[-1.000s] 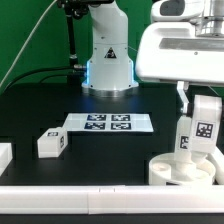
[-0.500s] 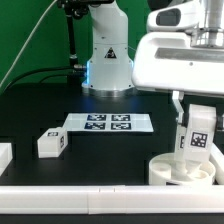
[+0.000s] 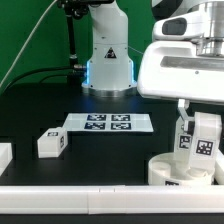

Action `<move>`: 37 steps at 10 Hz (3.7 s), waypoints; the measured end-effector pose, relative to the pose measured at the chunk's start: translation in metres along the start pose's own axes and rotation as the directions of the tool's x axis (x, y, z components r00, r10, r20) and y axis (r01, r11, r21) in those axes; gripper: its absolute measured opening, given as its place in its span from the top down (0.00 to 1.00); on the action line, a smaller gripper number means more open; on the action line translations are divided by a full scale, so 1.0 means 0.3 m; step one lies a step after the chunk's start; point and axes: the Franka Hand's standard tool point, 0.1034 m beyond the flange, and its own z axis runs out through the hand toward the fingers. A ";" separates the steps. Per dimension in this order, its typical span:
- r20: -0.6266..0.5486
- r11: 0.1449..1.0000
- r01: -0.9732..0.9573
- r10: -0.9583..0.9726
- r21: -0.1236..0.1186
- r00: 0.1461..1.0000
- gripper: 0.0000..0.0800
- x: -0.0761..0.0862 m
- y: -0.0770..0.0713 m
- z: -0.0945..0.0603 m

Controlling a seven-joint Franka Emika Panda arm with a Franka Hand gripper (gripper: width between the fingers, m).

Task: Assemble stool

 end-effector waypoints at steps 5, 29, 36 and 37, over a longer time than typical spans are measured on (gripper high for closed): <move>-0.085 0.998 0.010 -0.005 0.058 0.996 0.57 -0.033 -0.019 0.015; 0.380 0.997 -0.078 0.074 -0.006 0.922 0.19 0.052 0.105 -0.006; 0.377 0.987 -0.161 0.148 0.003 0.914 0.19 -0.020 -0.003 0.018; 0.382 0.985 -0.175 0.163 -0.005 0.910 0.19 -0.033 -0.018 0.020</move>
Offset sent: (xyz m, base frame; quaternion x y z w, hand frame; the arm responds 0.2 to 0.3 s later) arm -0.0186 0.0063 -0.0176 0.0368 0.0328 0.0103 0.9987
